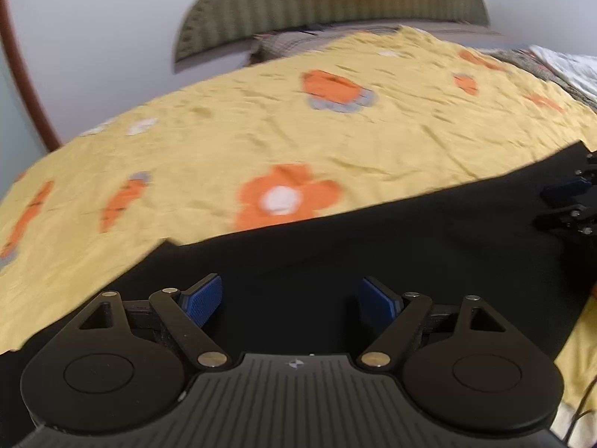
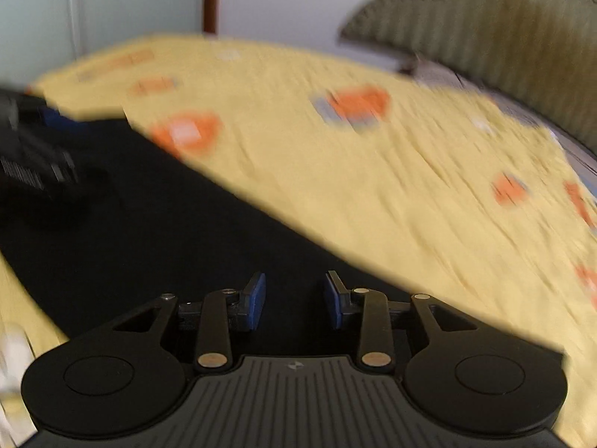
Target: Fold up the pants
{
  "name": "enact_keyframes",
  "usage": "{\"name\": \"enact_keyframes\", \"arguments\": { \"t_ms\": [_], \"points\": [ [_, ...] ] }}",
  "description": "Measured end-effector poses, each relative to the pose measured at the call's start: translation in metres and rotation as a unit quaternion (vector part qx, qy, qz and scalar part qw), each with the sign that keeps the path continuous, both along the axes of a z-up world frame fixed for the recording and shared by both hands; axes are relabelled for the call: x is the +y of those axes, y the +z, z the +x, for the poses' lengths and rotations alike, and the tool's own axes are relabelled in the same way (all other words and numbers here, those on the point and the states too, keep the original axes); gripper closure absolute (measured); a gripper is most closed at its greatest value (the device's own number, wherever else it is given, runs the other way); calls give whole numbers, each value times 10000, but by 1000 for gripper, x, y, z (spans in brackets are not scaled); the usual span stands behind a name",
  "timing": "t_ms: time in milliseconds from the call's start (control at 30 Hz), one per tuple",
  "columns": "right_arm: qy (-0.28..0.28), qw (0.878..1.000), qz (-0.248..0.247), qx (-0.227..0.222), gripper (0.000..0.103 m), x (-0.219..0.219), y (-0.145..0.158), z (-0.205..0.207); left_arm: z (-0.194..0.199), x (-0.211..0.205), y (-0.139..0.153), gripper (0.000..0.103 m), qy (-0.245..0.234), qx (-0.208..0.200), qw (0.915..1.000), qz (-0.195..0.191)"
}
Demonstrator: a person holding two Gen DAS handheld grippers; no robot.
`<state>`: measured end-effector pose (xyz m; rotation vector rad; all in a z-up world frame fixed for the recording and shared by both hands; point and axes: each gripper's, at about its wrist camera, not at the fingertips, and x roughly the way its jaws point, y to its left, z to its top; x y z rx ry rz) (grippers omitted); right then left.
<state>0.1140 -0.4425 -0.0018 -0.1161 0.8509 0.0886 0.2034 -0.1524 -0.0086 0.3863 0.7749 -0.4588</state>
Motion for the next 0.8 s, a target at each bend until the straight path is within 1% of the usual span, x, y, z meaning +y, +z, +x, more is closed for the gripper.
{"name": "enact_keyframes", "arguments": {
  "t_ms": [33,100,133,167,200,233,267,300,333,400,467,533,567,600,633,667,700,733,767,800],
  "points": [
    [-155,9998,77,-31,57,-9,-4,1,3,-13,-4,19,-62,99,9999,6],
    [-422,9975,543,-137,48,-26,-8,11,11,-38,-15,19,-155,245,9995,116],
    [-484,9965,635,-266,40,-30,-11,19,16,-49,-21,18,-185,221,9994,166],
    [-537,9956,689,-347,35,-31,-14,26,19,-57,-24,17,-124,29,9998,158],
    [-594,9945,792,-346,33,-33,-14,29,21,-64,-24,19,-37,-96,9997,234],
    [-655,9933,903,-316,34,-36,-12,30,20,-69,-22,20,11,-115,9995,302],
    [-689,9927,923,-368,34,-39,-7,26,16,-70,-16,24,-16,-83,9997,241],
    [-705,9930,813,-484,34,-41,-1,17,8,-69,-11,21,-107,-65,9999,109],
    [-726,9940,592,-559,34,-42,4,4,0,-67,-7,21,-211,-73,9997,-10],
    [-775,9950,272,-572,33,-50,4,-23,-18,-68,-3,14,-344,-147,9993,-79],
    [-842,9956,298,-290,33,-69,-4,-43,-29,-78,-6,13,-521,-155,9985,-76],
    [-1093,9938,217,-49,31,-86,-17,-48,-32,-95,-17,12,-733,6,9973,23],
    [-1208,9919,375,-107,24,-97,-22,-48,-31,-105,-26,13,-760,85,9970,132],
    [-1276,9898,607,-175,19,-107,-26,-45,-30,-113,-32,7,-722,43,9973,144],
    [-1300,9884,743,-250,15,-116,-30,-41,-29,-116,-34,6,-647,-93,9978,71],
    [-1368,9872,742,-348,13,-123,-33,-37,-27,-122,-34,7,-565,-100,9982,170],
    [-1526,9845,752,-415,13,-130,-34,-33,-26,-125,-31,12,-503,-27,9985,223],
    [-1726,9808,798,-432,13,-135,-31,-31,-28,-125,-27,13,-494,37,9986,159],
    [-1888,9777,792,-461,13,-136,-25,-33,-32,-123,-21,11,-579,57,9983,6],
    [-1921,9769,755,-553,12,-133,-19,-38,-38,-121,-17,9,-692,41,9975,-115]
  ]
}}
